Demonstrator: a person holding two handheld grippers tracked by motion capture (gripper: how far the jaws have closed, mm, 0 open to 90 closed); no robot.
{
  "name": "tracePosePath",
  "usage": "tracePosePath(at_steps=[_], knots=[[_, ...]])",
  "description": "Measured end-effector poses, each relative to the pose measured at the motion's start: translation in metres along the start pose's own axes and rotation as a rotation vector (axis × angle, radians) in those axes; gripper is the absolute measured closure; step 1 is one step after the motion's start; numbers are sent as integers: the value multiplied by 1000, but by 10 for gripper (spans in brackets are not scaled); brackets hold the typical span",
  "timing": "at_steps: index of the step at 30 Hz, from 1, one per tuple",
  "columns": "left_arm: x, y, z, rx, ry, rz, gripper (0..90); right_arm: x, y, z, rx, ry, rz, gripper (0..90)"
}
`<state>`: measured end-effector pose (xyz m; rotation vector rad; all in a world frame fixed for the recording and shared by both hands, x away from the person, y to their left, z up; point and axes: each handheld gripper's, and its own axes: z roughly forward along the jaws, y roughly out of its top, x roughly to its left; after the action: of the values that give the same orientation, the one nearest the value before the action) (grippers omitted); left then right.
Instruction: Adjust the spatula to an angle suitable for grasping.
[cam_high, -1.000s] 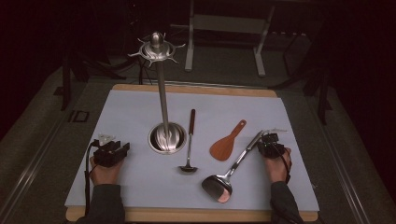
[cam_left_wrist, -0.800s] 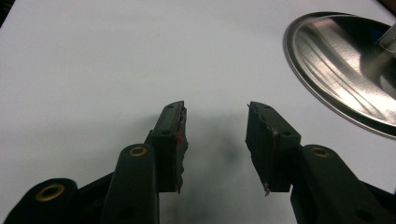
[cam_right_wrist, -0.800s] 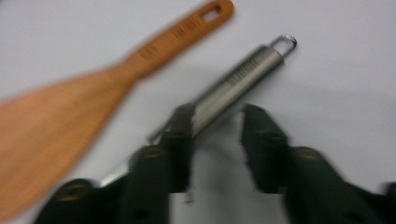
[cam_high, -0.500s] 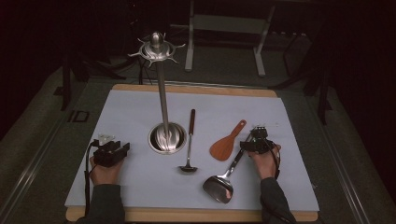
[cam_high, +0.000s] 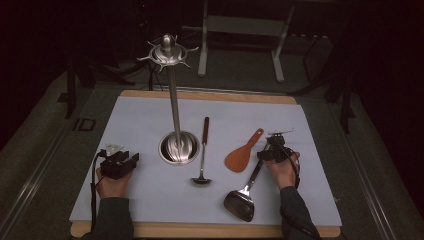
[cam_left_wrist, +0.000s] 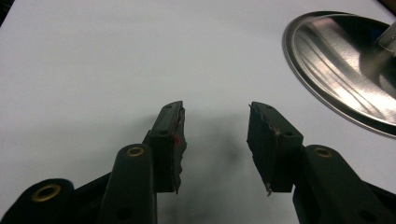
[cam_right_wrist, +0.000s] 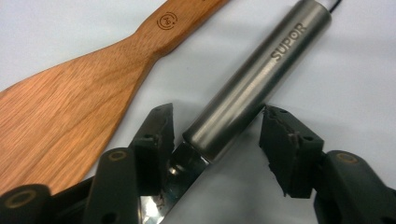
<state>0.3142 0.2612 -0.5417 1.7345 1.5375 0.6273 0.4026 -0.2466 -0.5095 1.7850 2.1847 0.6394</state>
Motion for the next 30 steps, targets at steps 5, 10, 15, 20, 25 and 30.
tracePosePath(at_steps=[5, 10, 15, 20, 25, 30], knots=[[0, 0, 0, -1, 1, 0, 559, -17, 1, -2, 14, 63, -4, 544], [0, 0, 0, -2, 3, 1, 553, -20, 5, -5, 66, 48, -75, 569], [0, 0, 0, -2, 3, 2, 548, -26, 5, -7, 112, 27, -145, 637], [0, 0, 0, -1, 4, 2, 548, -22, 9, -9, 187, 11, -258, 656], [-1, 0, 0, -2, 4, 5, 548, -23, 9, -11, 245, 42, -302, 655], [-1, 0, 0, -1, 6, 4, 548, -23, 11, -11, 273, 42, -298, 652]])
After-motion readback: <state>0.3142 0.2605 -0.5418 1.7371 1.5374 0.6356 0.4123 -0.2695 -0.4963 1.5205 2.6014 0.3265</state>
